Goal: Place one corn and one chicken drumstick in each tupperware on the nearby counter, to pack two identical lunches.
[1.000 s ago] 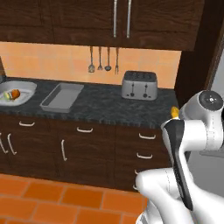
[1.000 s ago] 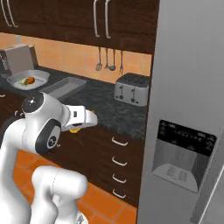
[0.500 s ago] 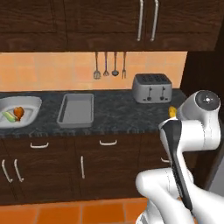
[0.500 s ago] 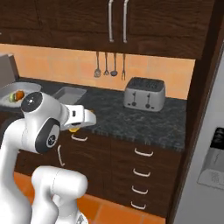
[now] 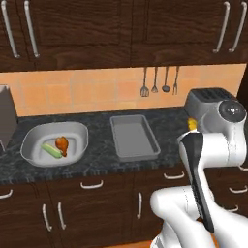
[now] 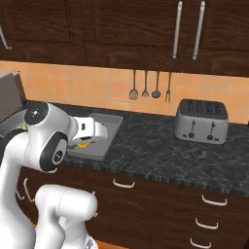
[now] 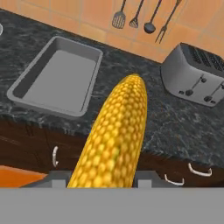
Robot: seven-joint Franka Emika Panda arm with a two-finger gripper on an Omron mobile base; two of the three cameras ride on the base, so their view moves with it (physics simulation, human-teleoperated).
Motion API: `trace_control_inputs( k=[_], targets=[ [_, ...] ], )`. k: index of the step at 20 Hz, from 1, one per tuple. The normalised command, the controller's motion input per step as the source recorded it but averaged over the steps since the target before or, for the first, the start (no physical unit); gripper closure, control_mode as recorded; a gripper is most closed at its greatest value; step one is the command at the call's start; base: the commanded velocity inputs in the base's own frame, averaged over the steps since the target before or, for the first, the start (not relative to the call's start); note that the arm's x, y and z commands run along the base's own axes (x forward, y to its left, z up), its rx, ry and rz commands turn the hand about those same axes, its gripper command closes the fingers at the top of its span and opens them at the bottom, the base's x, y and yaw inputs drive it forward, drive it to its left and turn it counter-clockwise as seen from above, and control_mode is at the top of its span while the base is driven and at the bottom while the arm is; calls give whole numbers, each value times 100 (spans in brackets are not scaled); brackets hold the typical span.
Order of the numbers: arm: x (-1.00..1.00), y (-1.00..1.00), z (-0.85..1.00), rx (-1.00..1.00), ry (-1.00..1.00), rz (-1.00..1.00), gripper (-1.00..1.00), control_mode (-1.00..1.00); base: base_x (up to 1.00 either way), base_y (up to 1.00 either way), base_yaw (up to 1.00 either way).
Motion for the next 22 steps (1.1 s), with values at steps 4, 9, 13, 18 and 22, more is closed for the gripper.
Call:
trace_control_inputs(
  k=[4, 9, 13, 18, 22],
  targets=[
    [0, 0, 0, 0, 0, 0, 100, 100, 66, 76, -11],
    [98, 19, -96, 21, 10, -1, 100, -100, 0, 0, 0],
    [100, 6, -70, 4, 5, 0, 100, -100, 0, 0, 0],
    [78, 9, -28, -6, 7, 0, 100, -100, 0, 0, 0],
    [42, 0, -57, 0, 23, 0, 100, -100, 0, 0, 0]
  ],
)
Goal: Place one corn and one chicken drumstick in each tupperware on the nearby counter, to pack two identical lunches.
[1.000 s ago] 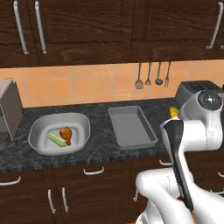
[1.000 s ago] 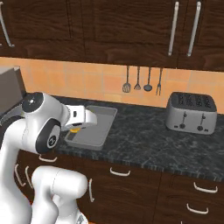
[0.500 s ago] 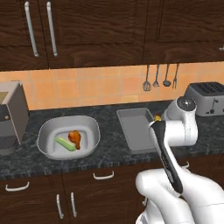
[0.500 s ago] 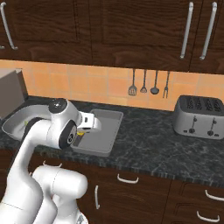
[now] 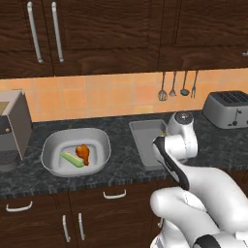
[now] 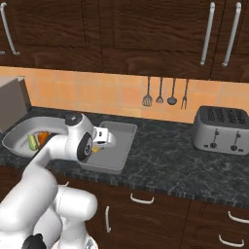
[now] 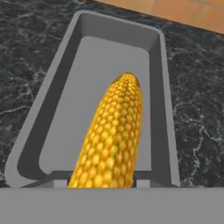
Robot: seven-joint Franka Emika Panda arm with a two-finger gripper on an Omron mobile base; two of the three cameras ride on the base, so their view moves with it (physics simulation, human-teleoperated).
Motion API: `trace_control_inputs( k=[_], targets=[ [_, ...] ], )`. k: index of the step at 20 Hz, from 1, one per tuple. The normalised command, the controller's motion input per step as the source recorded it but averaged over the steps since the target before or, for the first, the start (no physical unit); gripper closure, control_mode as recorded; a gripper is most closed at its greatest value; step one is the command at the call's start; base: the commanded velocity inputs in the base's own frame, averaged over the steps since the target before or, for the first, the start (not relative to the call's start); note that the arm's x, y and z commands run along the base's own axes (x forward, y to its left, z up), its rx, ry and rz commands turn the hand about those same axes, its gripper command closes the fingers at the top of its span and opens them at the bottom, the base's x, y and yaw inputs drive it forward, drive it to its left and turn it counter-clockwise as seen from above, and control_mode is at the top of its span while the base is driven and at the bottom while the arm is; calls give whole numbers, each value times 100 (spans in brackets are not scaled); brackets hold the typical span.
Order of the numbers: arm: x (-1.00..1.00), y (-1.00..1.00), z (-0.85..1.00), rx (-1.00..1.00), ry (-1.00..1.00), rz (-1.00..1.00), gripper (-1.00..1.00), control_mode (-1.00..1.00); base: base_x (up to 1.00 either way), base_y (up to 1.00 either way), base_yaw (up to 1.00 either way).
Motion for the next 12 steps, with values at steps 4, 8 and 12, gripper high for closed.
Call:
trace_control_inputs(
  k=[4, 8, 12],
  targets=[
    [12, -7, -58, 0, 17, 0, 100, -100, 0, 0, 0],
    [52, -23, -37, 2, 0, 0, 100, -100, 0, 0, 0],
    [63, -6, -21, 0, 1, 0, 100, -100, 0, 0, 0]
  ],
)
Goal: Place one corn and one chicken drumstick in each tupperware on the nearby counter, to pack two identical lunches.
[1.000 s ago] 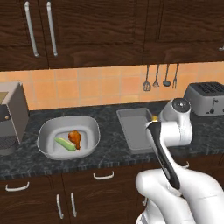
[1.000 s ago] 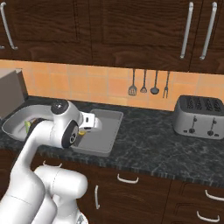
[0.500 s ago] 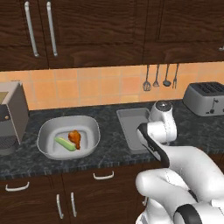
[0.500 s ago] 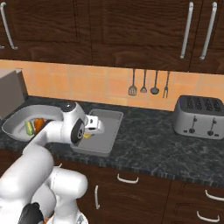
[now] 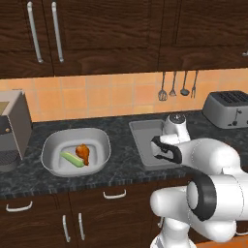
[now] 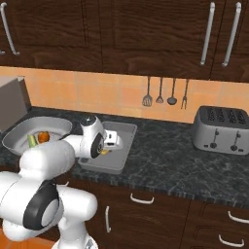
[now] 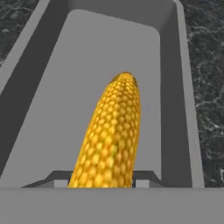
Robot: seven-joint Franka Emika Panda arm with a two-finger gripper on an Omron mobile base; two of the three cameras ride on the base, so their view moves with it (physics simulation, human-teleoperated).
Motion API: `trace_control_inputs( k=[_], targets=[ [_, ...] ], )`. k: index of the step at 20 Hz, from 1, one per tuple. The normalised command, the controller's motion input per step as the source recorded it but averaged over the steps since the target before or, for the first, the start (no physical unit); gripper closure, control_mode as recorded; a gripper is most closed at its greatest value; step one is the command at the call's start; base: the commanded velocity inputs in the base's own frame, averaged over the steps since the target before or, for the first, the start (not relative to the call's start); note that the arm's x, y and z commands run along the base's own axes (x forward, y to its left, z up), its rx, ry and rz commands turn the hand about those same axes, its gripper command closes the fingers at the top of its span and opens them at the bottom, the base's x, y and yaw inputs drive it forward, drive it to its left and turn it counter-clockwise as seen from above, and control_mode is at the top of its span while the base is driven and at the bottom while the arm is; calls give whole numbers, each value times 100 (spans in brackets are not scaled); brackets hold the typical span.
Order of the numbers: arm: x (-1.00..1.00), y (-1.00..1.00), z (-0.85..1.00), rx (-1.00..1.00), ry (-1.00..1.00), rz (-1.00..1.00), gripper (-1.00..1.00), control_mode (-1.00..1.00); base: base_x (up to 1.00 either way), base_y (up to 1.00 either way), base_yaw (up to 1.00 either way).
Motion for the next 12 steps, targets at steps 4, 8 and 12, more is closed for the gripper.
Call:
trace_control_inputs(
  k=[4, 8, 12],
  targets=[
    [43, 0, -53, 0, 6, 0, 100, -100, 0, 0, 0],
    [43, 0, -62, 0, 4, 0, -100, -100, 0, 0, 0],
    [22, 0, -5, 0, 1, 0, -100, -100, 0, 0, 0]
  ],
)
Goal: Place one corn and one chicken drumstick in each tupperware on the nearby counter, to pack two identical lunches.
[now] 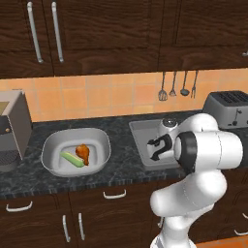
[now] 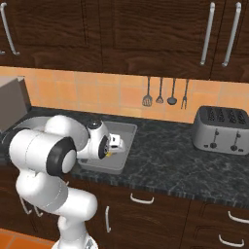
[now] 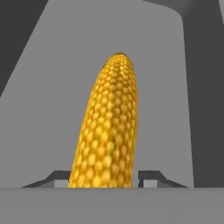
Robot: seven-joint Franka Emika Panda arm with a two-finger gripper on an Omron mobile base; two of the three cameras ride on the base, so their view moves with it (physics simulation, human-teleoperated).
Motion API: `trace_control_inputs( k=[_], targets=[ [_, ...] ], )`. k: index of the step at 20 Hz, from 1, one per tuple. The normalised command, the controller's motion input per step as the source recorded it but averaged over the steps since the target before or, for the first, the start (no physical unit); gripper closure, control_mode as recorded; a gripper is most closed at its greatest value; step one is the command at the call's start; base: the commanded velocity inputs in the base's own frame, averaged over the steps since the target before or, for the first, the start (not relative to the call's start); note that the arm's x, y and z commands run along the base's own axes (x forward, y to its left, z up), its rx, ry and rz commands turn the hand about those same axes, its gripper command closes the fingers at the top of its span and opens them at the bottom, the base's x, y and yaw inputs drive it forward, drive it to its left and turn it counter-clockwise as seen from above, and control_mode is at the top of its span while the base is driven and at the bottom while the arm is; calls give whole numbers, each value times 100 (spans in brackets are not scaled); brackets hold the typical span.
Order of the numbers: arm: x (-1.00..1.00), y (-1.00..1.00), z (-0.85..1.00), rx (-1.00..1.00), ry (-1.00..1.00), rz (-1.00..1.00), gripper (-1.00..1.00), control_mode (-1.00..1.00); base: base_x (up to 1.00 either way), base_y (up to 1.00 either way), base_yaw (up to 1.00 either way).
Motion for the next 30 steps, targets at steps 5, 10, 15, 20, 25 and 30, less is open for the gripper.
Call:
trace_control_inputs(
  k=[5, 10, 15, 20, 25, 30],
  targets=[
    [2, 0, 55, 0, 2, -2, -100, -100, 0, 0, 0],
    [-51, 0, 91, 0, -5, -3, -100, -100, 0, 0, 0],
    [-100, 0, 77, 0, -19, -5, -100, -100, 0, 0, 0],
    [-100, 0, 84, 0, -1, -3, -100, -100, 0, 0, 0],
    [-100, 0, 49, 0, 7, 0, -100, -100, 0, 0, 0],
    [-80, -3, 2, 0, -3, 0, -100, 100, -20, -8, -1]
  ],
)
